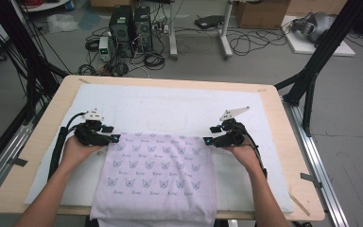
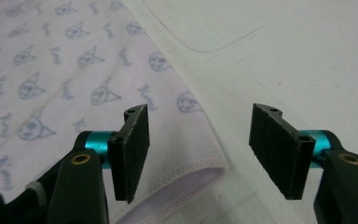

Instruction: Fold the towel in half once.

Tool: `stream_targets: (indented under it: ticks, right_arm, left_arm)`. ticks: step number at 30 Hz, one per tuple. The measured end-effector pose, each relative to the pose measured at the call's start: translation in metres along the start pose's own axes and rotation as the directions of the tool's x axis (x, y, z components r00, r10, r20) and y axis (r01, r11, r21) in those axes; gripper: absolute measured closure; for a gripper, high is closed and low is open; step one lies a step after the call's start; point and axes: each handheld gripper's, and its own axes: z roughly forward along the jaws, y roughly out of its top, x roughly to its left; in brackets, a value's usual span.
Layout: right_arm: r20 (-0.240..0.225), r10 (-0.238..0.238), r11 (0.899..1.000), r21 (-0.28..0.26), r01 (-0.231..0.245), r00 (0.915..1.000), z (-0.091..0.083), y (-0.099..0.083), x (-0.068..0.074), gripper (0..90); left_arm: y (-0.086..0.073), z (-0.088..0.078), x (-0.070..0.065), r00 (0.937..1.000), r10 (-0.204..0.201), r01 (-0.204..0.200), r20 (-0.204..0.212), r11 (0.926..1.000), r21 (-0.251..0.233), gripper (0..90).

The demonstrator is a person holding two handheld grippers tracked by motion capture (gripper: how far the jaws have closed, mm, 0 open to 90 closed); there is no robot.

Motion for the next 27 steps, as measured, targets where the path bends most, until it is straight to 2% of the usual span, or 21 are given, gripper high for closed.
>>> stream_targets:
  ticks: [3, 4, 5, 6, 7, 8, 9, 10, 11, 12, 15, 18, 20, 21, 24, 27]
  right_arm:
    - [-0.008, 0.019, 1.000, 0.004, -0.019, 0.9998, 0.006, -0.006, -0.004, 38.5]
    - [-0.006, 0.025, 1.000, 0.018, -0.025, 0.9997, 0.008, -0.007, -0.005, 39.4]
    - [-0.005, 0.018, 1.000, 0.025, -0.018, 0.9998, 0.012, -0.010, -0.005, 42.3]
    - [-0.014, 0.018, 0.999, 0.036, -0.017, 0.9997, 0.014, -0.011, -0.005, 43.9]
    - [-0.015, 0.012, 0.998, 0.059, -0.011, 0.9998, 0.018, -0.012, -0.004, 51.3]
    - [-0.023, 0.002, 0.997, 0.075, 0.000, 0.9997, 0.020, -0.013, -0.004, 58.9]
    - [-0.014, -0.026, 0.996, 0.087, 0.027, 0.9996, 0.022, -0.014, -0.002, 65.4]
    - [-0.017, -0.034, 0.996, 0.080, 0.035, 0.9993, 0.022, -0.014, -0.001, 74.7]
    - [-0.051, -0.037, 0.996, 0.077, 0.041, 0.9980, 0.021, -0.013, -0.003, 83.6]
    - [-0.050, -0.050, 0.995, 0.079, 0.054, 0.9975, 0.021, -0.011, -0.002, 84.9]
    - [-0.021, -0.071, 0.995, 0.072, 0.073, 0.9972, 0.018, -0.004, -0.006, 86.0]
    - [0.032, -0.060, 0.998, 0.020, 0.060, 0.9977, 0.005, 0.013, -0.014, 86.1]
    - [0.070, -0.074, 0.997, 0.009, 0.073, 0.9948, -0.004, 0.031, -0.016, 86.1]
    - [0.097, -0.087, 0.996, 0.009, 0.086, 0.9915, -0.008, 0.040, -0.017, 86.1]
    - [0.137, -0.104, 0.994, -0.012, 0.106, 0.9852, -0.022, 0.067, -0.021, 86.0]
    - [0.176, -0.116, 0.992, -0.017, 0.121, 0.9775, -0.038, 0.091, -0.026, 86.1]
  left_arm:
    - [-0.001, 0.006, 0.002, 0.9999, -0.010, 0.010, 0.003, 0.9999, 0.014, 44.2]
    - [-0.002, 0.011, 0.001, 0.9999, -0.008, 0.008, 0.010, 0.9994, 0.033, 45.0]
    - [-0.003, 0.014, 0.001, 0.9998, -0.002, 0.001, 0.019, 0.9986, 0.053, 50.9]
    - [-0.004, 0.016, 0.000, 0.9998, 0.016, -0.016, 0.008, 0.9979, 0.062, 55.3]
    - [-0.003, 0.015, 0.000, 0.9997, 0.016, -0.017, 0.018, 0.9981, 0.059, 61.1]
    - [-0.003, 0.014, 0.000, 0.9987, 0.011, -0.013, 0.049, 0.9987, 0.050, 73.2]
    - [-0.003, 0.014, 0.000, 0.9988, 0.025, -0.028, 0.042, 0.9980, 0.057, 78.2]
    - [-0.002, 0.013, -0.001, 0.9987, 0.038, -0.039, 0.035, 0.9978, 0.053, 80.3]
    - [-0.001, 0.013, -0.002, 0.9990, 0.036, -0.038, 0.026, 0.9982, 0.048, 81.9]
    - [0.000, 0.012, -0.001, 0.9989, 0.043, -0.044, 0.018, 0.9981, 0.044, 82.5]
    - [0.005, 0.010, 0.004, 0.9997, 0.021, -0.021, -0.012, 0.9996, 0.020, 83.5]
    - [0.023, 0.002, 0.015, 0.9987, -0.012, 0.011, -0.049, 0.9997, -0.024, 84.4]
    - [0.041, -0.006, 0.019, 0.9971, -0.011, 0.006, -0.076, 0.9984, -0.057, 84.4]
    - [0.051, -0.010, 0.020, 0.9958, -0.006, -0.001, -0.091, 0.9973, -0.073, 84.4]
    - [0.085, -0.026, 0.025, 0.9913, 0.025, -0.037, -0.130, 0.9945, -0.097, 84.4]
    - [0.112, -0.040, 0.028, 0.9875, 0.030, -0.052, -0.155, 0.9890, -0.139, 84.5]
